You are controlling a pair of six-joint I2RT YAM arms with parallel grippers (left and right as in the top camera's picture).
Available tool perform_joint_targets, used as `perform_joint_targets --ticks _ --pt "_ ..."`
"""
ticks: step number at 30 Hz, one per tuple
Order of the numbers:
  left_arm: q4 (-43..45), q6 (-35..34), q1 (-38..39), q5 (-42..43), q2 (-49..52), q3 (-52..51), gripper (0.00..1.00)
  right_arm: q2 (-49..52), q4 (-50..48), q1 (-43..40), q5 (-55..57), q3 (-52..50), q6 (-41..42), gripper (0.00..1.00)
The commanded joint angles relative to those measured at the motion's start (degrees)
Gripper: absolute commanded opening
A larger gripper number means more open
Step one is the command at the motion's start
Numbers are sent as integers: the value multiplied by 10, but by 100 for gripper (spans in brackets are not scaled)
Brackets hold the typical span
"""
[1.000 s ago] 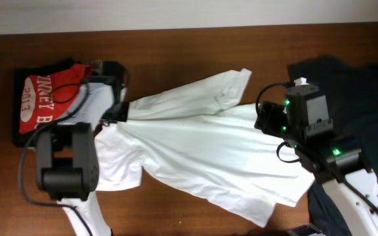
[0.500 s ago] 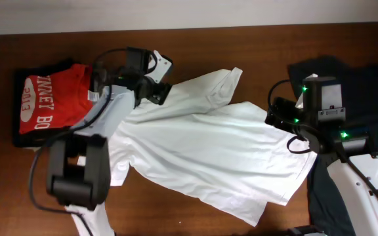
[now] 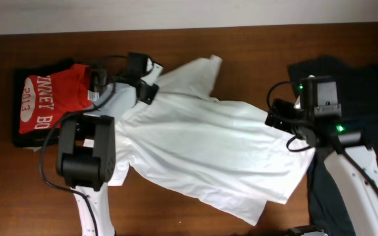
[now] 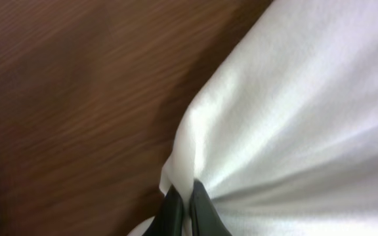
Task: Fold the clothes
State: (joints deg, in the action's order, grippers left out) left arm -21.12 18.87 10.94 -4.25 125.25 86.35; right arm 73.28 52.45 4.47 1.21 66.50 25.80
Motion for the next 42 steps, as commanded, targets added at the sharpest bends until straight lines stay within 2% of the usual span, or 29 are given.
perform_joint_targets --ticks 1,2,6,7,8,10,11,14,16,17,18,19,20,25,27,28,29,30,34,36,37,38,39,40,42 --pt "-48 -65 -79 -87 14 77 0 81 -9 -47 20 6 17 78" --pt "-73 -66 -95 -58 14 108 0 118 -21 -65 18 6 4 78" --pt "-139 -82 -104 -55 14 193 2 238 -93 -80 -11 6 -46 79" --pt "-154 -82 -104 -39 12 211 10 261 -122 -80 -12 6 -47 77" --pt "-165 -82 -104 -23 10 224 23 279 -146 -80 -18 6 -54 75" --pt "-202 -81 -103 -3 3 259 57 334 -221 -80 -66 6 -63 68" --pt "-228 -81 -103 1 -9 282 66 360 -261 -80 -82 6 -63 67" --pt "-275 -82 -102 7 -58 303 73 396 -326 -79 -98 6 -70 67" --pt "-305 -86 -102 22 -111 303 75 412 -349 -79 -96 6 -70 63" --pt "-314 -92 -102 22 -132 303 75 416 -352 -79 -96 6 -70 56" --pt "-325 -92 -102 22 -157 303 77 420 -354 -79 -96 6 -72 40" --pt "-331 -92 -102 22 -180 303 80 419 -366 -81 -95 6 -88 15" --pt "-338 -92 -102 22 -200 303 80 411 -378 -89 -92 13 -93 4" --pt "-375 -95 -102 39 -224 303 81 401 -377 -191 -111 179 -93 4" --pt "-381 -95 -102 39 -224 303 81 401 -377 -223 -137 217 -93 5" --pt "-386 -95 -102 39 -224 303 81 401 -368 -234 -195 219 -106 72" --pt "-392 -94 -102 39 -224 303 82 400 -356 -238 -208 219 -106 83" --pt "-405 -94 -103 38 -224 303 83 390 -321 -245 -214 219 -106 88" --pt "-495 -94 -103 27 -221 301 84 308 -212 -247 -221 219 -136 87" --pt "-514 -120 -116 -15 -207 270 85 235 -130 -247 -250 219 -136 86" --pt "-500 -122 -127 10 -195 239 82 208 -91 -247 -270 219 -136 82" --pt "-482 -120 -135 48 -181 205 70 186 -52 -246 -284 219 -136 77" --pt "-466 -120 -139 97 -169 177 64 172 -22 -244 -289 219 -136 75" --pt "-443 -102 -135 177 -144 131 64 153 42 -237 -293 219 -136 74" --pt "-438 -98 -121 172 -113 76 64 153 100 -222 -290 218 -138 75"
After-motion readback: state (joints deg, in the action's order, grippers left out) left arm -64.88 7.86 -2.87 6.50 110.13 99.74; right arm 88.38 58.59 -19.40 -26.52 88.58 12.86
